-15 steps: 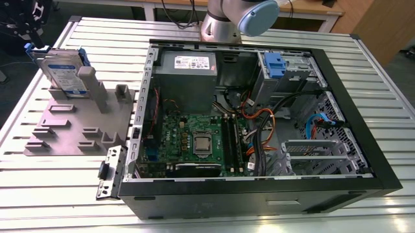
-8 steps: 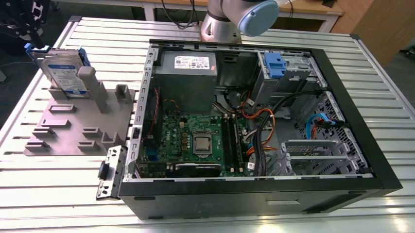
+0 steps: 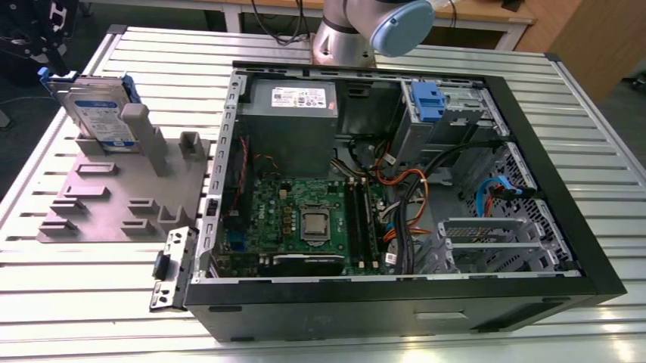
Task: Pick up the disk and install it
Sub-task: 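Pick up the disk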
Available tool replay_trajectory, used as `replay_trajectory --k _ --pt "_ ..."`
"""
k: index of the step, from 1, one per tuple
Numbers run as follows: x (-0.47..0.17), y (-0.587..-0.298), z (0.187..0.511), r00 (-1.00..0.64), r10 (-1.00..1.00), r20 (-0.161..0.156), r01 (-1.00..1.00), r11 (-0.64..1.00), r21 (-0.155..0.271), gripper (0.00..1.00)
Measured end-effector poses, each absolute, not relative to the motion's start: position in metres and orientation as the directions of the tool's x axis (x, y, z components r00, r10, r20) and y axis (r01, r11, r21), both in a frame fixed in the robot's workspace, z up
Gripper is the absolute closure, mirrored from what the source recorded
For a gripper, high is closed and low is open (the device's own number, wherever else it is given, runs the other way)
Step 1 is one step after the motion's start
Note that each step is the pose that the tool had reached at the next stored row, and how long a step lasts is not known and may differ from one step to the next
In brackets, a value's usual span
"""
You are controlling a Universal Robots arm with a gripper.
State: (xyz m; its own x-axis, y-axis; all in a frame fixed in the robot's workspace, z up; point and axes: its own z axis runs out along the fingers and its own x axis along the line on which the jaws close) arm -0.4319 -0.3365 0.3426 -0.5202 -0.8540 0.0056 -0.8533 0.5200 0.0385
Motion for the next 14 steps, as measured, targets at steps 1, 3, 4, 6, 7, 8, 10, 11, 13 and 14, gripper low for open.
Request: replay_trajectory --k 1,3,4,6,7,8,10,11,13,14 --pt "-0.4320 -0.3365 0.3426 -0.520 -0.854 0.006 -0.854 0.520 0.039 0.89" --pt "-0.4320 -0.3365 0.3426 -0.515 -0.857 0.006 -0.857 0.515 0.039 0.89" --pt "-0.4320 -0.3365 0.3427 -0.510 -0.860 0.006 -0.859 0.510 0.039 0.89" --pt "-0.4320 -0.3366 0.3426 -0.496 -0.868 0.006 -0.867 0.496 0.038 0.89" --pt "-0.4319 -0.3366 0.3426 -0.488 -0.873 0.005 -0.872 0.488 0.038 0.89" --pt "-0.4320 -0.3366 0.3426 -0.480 -0.877 0.005 -0.876 0.480 0.038 0.89" --pt "-0.4320 -0.3365 0.3427 -0.471 -0.882 0.006 -0.881 0.471 0.039 0.89" --pt "-0.4320 -0.3365 0.3426 -0.470 -0.883 0.006 -0.882 0.470 0.039 0.89" --pt "-0.4319 -0.3365 0.3426 -0.470 -0.883 0.006 -0.882 0.469 0.039 0.89" --pt "-0.4319 -0.3365 0.3426 -0.469 -0.883 0.006 -0.882 0.469 0.039 0.89"
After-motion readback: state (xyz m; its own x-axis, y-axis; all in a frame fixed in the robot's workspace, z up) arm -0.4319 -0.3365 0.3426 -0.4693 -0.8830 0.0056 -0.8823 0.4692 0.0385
